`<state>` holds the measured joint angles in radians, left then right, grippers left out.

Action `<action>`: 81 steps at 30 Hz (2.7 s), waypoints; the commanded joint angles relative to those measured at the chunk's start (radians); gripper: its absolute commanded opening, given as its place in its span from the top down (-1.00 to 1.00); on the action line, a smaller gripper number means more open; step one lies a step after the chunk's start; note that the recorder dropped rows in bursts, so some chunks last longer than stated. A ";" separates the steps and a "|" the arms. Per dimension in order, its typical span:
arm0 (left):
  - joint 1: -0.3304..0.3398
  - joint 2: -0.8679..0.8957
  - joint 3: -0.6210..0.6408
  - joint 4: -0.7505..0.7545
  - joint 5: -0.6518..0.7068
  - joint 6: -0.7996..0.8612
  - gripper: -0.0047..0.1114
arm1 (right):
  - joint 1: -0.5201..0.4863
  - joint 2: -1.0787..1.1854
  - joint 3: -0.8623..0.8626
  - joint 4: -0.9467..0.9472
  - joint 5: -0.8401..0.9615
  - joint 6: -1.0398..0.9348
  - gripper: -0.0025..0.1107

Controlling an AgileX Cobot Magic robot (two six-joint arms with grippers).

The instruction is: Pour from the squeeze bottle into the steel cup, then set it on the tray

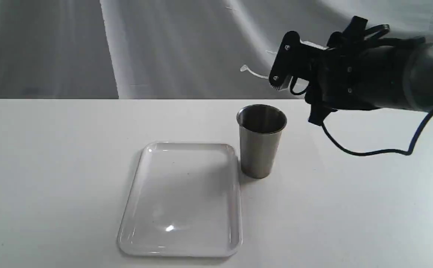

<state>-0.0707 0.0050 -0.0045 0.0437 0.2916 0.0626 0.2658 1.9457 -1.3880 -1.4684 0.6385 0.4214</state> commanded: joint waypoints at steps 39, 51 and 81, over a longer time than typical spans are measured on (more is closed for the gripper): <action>-0.003 -0.005 0.004 0.001 -0.007 -0.002 0.78 | 0.062 0.001 0.038 -0.162 0.181 0.026 0.29; -0.003 -0.005 0.004 0.001 -0.007 -0.002 0.78 | 0.062 0.001 0.038 -0.227 0.218 -0.125 0.29; -0.003 -0.005 0.004 0.001 -0.007 -0.002 0.78 | 0.062 0.001 0.038 -0.276 0.237 -0.481 0.29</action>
<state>-0.0707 0.0050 -0.0045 0.0437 0.2916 0.0626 0.3259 1.9589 -1.3471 -1.7048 0.8481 -0.0305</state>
